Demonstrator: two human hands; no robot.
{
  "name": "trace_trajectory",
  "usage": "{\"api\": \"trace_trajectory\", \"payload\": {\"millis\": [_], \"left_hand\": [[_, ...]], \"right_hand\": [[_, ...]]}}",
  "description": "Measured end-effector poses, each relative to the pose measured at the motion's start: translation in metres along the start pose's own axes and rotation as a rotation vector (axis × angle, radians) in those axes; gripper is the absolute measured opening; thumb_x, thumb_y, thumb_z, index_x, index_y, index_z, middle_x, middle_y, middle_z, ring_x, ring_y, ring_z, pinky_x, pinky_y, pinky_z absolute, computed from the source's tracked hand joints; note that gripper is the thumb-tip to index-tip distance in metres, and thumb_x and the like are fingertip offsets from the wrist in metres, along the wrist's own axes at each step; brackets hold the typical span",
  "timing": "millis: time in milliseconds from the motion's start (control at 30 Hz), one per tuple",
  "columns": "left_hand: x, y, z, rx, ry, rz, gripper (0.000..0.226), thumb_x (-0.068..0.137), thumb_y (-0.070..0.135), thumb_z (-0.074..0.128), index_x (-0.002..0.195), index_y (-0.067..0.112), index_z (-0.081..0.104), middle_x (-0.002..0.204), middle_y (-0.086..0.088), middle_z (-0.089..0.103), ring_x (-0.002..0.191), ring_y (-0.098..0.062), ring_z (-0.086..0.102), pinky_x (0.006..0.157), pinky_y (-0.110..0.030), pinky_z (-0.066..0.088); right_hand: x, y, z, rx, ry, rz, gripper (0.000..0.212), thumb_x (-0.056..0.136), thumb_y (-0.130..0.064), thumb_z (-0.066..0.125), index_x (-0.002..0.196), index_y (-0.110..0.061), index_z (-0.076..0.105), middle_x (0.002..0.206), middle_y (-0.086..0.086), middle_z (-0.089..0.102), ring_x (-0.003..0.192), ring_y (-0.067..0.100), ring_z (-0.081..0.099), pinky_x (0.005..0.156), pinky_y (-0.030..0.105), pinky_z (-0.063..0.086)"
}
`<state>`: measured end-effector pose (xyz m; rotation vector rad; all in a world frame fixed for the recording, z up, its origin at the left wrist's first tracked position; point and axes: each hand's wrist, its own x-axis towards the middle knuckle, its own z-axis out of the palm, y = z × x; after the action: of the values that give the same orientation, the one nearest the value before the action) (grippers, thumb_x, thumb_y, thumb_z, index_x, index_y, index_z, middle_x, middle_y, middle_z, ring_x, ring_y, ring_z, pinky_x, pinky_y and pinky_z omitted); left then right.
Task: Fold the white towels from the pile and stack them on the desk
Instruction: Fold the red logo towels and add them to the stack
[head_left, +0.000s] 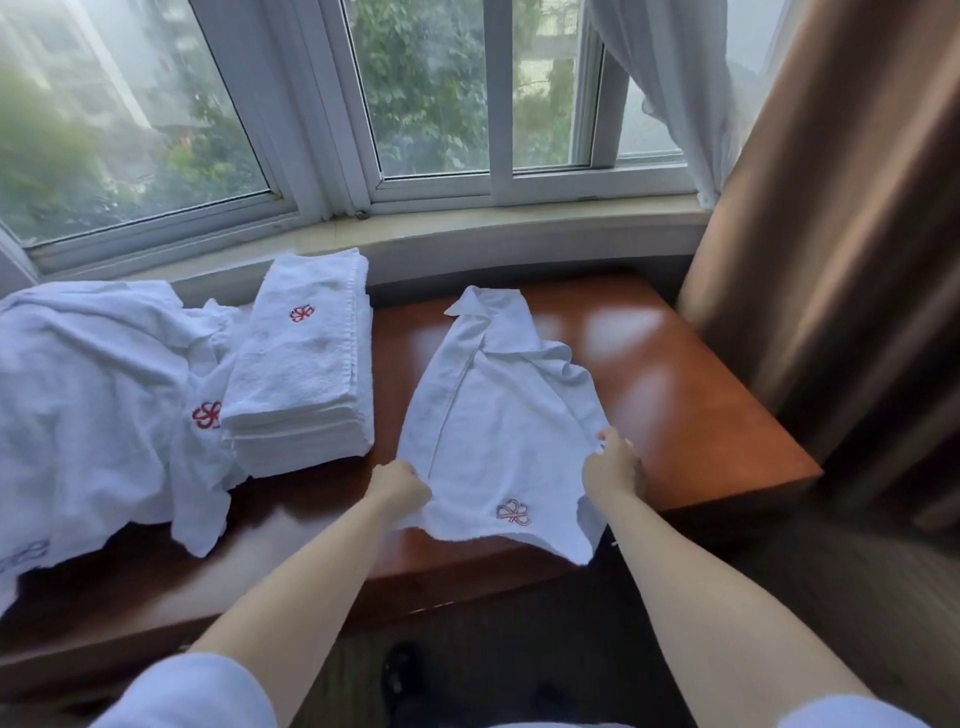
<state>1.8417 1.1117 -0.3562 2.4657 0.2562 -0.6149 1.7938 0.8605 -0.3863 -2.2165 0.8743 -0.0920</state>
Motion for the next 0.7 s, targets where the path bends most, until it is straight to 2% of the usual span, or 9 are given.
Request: {"api": "trace_trajectory", "payload": {"millis": [67,167,300,367,433,500,567,633,700], "left_hand": [[0.011,0.000,0.001,0.072,0.149,0.034,0.015,0.086,0.005,0.044,0.094,0.009,0.055,0.127,-0.017,0.041,0.092,-0.031,0.055,0.076,-0.030,0.044],[0.032,0.011,-0.001,-0.148,0.279,0.056,0.022,0.087,0.003,0.043,0.101,0.008,0.058,0.120,-0.017,0.053,0.098,-0.032,0.055,0.082,-0.033,0.044],[0.065,0.035,-0.012,-0.263,0.375,0.007,0.027,0.090,0.002,0.041,0.110,0.008,0.059,0.115,-0.012,0.061,0.105,-0.030,0.055,0.080,-0.031,0.041],[0.080,0.043,-0.014,-0.151,0.342,0.026,0.029,0.089,0.004,0.042,0.112,0.009,0.059,0.117,-0.012,0.058,0.104,-0.030,0.055,0.078,-0.030,0.040],[0.094,0.049,-0.012,-0.022,0.200,0.040,0.027,0.088,0.007,0.043,0.109,0.010,0.060,0.117,-0.013,0.053,0.102,-0.031,0.055,0.079,-0.031,0.044],[0.104,0.056,-0.008,0.118,0.083,0.028,0.014,0.086,0.013,0.045,0.088,0.014,0.059,0.105,-0.010,0.056,0.094,-0.029,0.056,0.074,-0.031,0.044],[0.114,0.061,-0.005,0.250,0.036,0.036,0.016,0.086,0.017,0.045,0.072,0.017,0.052,0.089,-0.005,0.058,0.092,-0.028,0.056,0.071,-0.030,0.041],[0.124,0.067,-0.003,0.356,0.030,0.069,0.017,0.086,0.016,0.041,0.079,0.017,0.057,0.093,-0.006,0.060,0.103,-0.030,0.051,0.073,-0.031,0.037],[0.135,0.073,-0.004,0.423,0.066,0.122,0.026,0.088,0.017,0.042,0.102,0.017,0.064,0.110,-0.008,0.059,0.111,-0.029,0.044,0.075,-0.032,0.038]], "right_hand": [[0.008,-0.008,0.002,0.086,0.051,0.021,0.041,0.089,-0.001,0.037,0.125,-0.015,0.051,0.129,0.007,0.048,0.108,0.031,0.051,0.088,0.037,0.045],[0.024,-0.025,0.002,0.201,0.114,0.050,0.044,0.085,0.002,0.037,0.122,-0.017,0.052,0.131,0.002,0.043,0.086,0.027,0.051,0.081,0.037,0.045],[0.054,-0.046,0.001,0.202,0.198,-0.067,0.051,0.083,0.007,0.035,0.125,-0.017,0.052,0.146,-0.006,0.033,0.083,0.021,0.048,0.075,0.025,0.034],[0.072,-0.048,0.004,0.144,0.114,-0.094,0.048,0.085,0.003,0.036,0.128,-0.015,0.051,0.144,-0.002,0.037,0.088,0.025,0.052,0.074,0.027,0.037],[0.087,-0.046,0.010,0.060,-0.036,-0.093,0.050,0.089,-0.006,0.041,0.138,-0.017,0.042,0.144,0.003,0.036,0.105,0.030,0.052,0.082,0.031,0.042],[0.100,-0.044,0.018,0.015,-0.113,-0.085,0.057,0.088,-0.010,0.046,0.143,-0.017,0.033,0.146,0.005,0.032,0.118,0.032,0.048,0.094,0.038,0.043],[0.113,-0.046,0.024,-0.014,-0.127,-0.079,0.058,0.087,-0.010,0.048,0.143,-0.019,0.033,0.147,0.002,0.030,0.121,0.030,0.045,0.097,0.037,0.042],[0.127,-0.052,0.031,-0.083,-0.138,-0.103,0.054,0.087,-0.010,0.046,0.139,-0.020,0.039,0.145,-0.001,0.030,0.123,0.026,0.041,0.096,0.036,0.042],[0.143,-0.059,0.037,-0.207,-0.140,-0.176,0.050,0.087,-0.010,0.045,0.137,-0.020,0.044,0.145,-0.001,0.031,0.127,0.023,0.036,0.098,0.034,0.040]]}}
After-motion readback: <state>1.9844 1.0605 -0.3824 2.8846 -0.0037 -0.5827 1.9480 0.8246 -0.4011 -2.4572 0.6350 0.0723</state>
